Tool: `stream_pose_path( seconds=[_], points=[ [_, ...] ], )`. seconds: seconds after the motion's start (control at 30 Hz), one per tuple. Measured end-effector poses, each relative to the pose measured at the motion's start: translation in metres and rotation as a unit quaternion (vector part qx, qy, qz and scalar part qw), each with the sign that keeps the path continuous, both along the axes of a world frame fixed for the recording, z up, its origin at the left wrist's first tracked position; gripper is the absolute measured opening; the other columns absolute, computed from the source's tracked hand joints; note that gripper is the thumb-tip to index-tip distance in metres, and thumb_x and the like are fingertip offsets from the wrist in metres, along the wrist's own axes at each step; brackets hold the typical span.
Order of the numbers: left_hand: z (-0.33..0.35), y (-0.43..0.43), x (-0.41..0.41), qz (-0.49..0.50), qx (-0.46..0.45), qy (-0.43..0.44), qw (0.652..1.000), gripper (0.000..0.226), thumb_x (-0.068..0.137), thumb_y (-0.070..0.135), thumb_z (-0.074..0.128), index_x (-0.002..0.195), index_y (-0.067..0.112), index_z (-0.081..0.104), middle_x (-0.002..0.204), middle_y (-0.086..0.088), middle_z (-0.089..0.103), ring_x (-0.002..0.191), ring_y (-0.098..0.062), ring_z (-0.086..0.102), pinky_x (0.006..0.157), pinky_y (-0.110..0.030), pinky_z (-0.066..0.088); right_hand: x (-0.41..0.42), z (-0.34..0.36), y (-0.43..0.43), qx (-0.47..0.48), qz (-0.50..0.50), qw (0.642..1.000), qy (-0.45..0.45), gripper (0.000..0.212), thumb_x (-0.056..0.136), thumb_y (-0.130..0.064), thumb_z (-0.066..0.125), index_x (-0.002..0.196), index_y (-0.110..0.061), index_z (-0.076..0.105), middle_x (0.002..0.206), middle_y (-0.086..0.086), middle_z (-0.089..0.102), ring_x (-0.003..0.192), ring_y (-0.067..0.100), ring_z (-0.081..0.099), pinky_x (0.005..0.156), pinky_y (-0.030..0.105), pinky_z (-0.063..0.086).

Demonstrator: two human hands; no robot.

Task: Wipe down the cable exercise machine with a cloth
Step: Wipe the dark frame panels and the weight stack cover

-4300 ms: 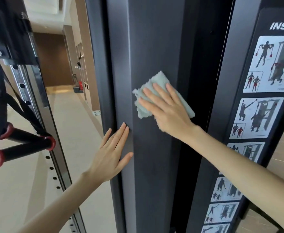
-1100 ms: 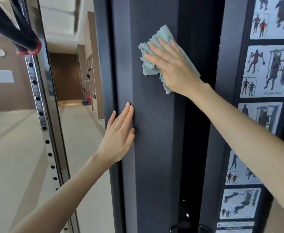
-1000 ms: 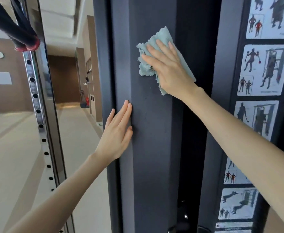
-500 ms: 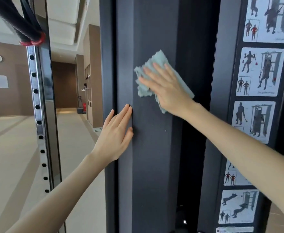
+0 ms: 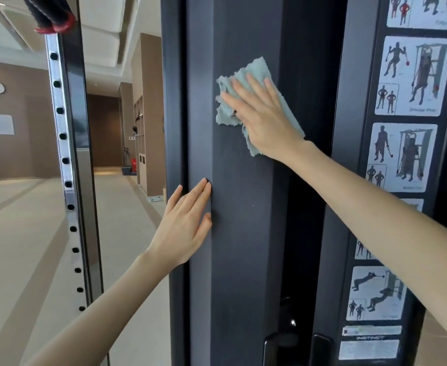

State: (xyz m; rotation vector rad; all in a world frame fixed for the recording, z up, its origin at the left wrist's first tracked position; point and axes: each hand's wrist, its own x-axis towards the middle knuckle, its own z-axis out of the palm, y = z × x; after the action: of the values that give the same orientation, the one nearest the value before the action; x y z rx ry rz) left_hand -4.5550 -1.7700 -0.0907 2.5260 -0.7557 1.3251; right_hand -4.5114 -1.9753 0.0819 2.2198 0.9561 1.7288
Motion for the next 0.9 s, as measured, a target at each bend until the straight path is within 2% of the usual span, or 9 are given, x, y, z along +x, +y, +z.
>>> stream_pose_path(
  seconds=[0.1, 0.17, 0.23, 0.37, 0.47, 0.57, 0.7, 0.8, 0.9],
  points=[
    [-0.018, 0.002, 0.0, 0.004, 0.011, 0.008, 1.0, 0.059, 0.098, 0.034, 0.026, 0.15, 0.006, 0.03, 0.156, -0.006, 0.029, 0.135, -0.013, 0.031, 0.12, -0.028, -0.001, 0.005, -0.028, -0.005, -0.05, 0.01, 0.999, -0.011, 0.047, 0.097, -0.006, 0.035, 0.144, -0.012, 0.041, 0.152, 0.011, 0.035, 0.143, 0.036, 0.023, 0.117, 0.046, 0.004],
    [-0.029, 0.003, 0.001, 0.004, 0.013, 0.01, 1.0, 0.06, 0.098, 0.035, 0.026, 0.15, 0.006, 0.029, 0.157, -0.005, 0.027, 0.136, -0.014, 0.03, 0.12, -0.028, 0.0, 0.007, -0.05, -0.008, -0.061, 0.015, 0.998, -0.024, 0.047, 0.096, -0.006, 0.039, 0.143, -0.012, 0.043, 0.15, 0.011, 0.038, 0.141, 0.036, 0.026, 0.117, 0.048, 0.006],
    [-0.037, 0.003, 0.002, 0.002, 0.011, 0.013, 1.0, 0.06, 0.098, 0.035, 0.027, 0.151, 0.006, 0.028, 0.157, -0.005, 0.027, 0.138, -0.013, 0.029, 0.12, -0.029, 0.001, 0.008, -0.074, -0.008, -0.068, 0.025, 0.997, -0.033, 0.049, 0.094, -0.003, 0.044, 0.142, -0.012, 0.043, 0.15, 0.012, 0.038, 0.141, 0.036, 0.027, 0.117, 0.049, 0.008],
    [-0.051, 0.001, 0.002, -0.012, 0.003, 0.009, 1.0, 0.061, 0.097, 0.035, 0.027, 0.151, 0.006, 0.028, 0.157, -0.003, 0.022, 0.143, -0.01, 0.019, 0.119, -0.029, 0.001, 0.008, -0.116, -0.008, -0.096, 0.032, 0.995, -0.023, 0.055, 0.089, -0.001, 0.041, 0.142, -0.013, 0.043, 0.15, 0.01, 0.038, 0.141, 0.034, 0.027, 0.118, 0.049, 0.01],
    [-0.054, 0.001, 0.004, -0.022, -0.006, 0.003, 1.0, 0.061, 0.096, 0.033, 0.029, 0.15, 0.005, 0.028, 0.156, 0.0, 0.018, 0.143, -0.01, 0.019, 0.119, -0.028, 0.0, 0.006, -0.119, -0.01, -0.126, 0.009, 0.992, -0.016, 0.061, 0.084, 0.0, 0.038, 0.143, -0.014, 0.043, 0.151, 0.009, 0.037, 0.141, 0.033, 0.027, 0.118, 0.048, 0.01],
    [-0.054, 0.002, 0.005, -0.03, -0.008, -0.002, 1.0, 0.062, 0.094, 0.031, 0.03, 0.15, 0.004, 0.03, 0.155, 0.001, 0.019, 0.142, -0.01, 0.02, 0.119, -0.03, 0.001, 0.002, -0.096, -0.005, -0.102, -0.013, 0.995, -0.015, 0.064, 0.082, 0.001, 0.036, 0.144, -0.013, 0.04, 0.152, 0.01, 0.036, 0.142, 0.033, 0.025, 0.117, 0.048, 0.005],
    [-0.055, 0.003, 0.006, -0.033, -0.013, 0.0, 0.999, 0.063, 0.093, 0.032, 0.027, 0.151, 0.005, 0.028, 0.156, 0.002, 0.018, 0.143, -0.008, 0.018, 0.119, -0.03, -0.001, 0.0, -0.073, 0.013, -0.02, -0.008, 1.0, -0.022, 0.06, 0.085, 0.007, 0.051, 0.142, -0.009, 0.042, 0.151, 0.012, 0.037, 0.141, 0.036, 0.026, 0.116, 0.053, 0.009],
    [-0.061, 0.005, 0.005, -0.035, -0.017, 0.009, 0.999, 0.064, 0.094, 0.035, 0.024, 0.151, 0.006, 0.028, 0.157, 0.001, 0.019, 0.142, -0.008, 0.019, 0.119, -0.029, -0.003, 0.004, -0.103, 0.011, -0.047, 0.024, 0.998, -0.021, 0.06, 0.086, 0.007, 0.052, 0.143, -0.008, 0.041, 0.151, 0.013, 0.036, 0.142, 0.036, 0.025, 0.118, 0.048, 0.006],
    [-0.078, 0.007, 0.002, -0.033, -0.012, 0.021, 0.999, 0.063, 0.095, 0.037, 0.024, 0.151, 0.007, 0.027, 0.157, -0.001, 0.022, 0.143, -0.008, 0.019, 0.119, -0.03, -0.003, 0.001, -0.163, 0.002, -0.09, 0.033, 0.995, -0.01, 0.062, 0.085, 0.005, 0.045, 0.145, -0.012, 0.037, 0.152, 0.011, 0.034, 0.143, 0.034, 0.022, 0.119, 0.049, 0.009]
  ],
)
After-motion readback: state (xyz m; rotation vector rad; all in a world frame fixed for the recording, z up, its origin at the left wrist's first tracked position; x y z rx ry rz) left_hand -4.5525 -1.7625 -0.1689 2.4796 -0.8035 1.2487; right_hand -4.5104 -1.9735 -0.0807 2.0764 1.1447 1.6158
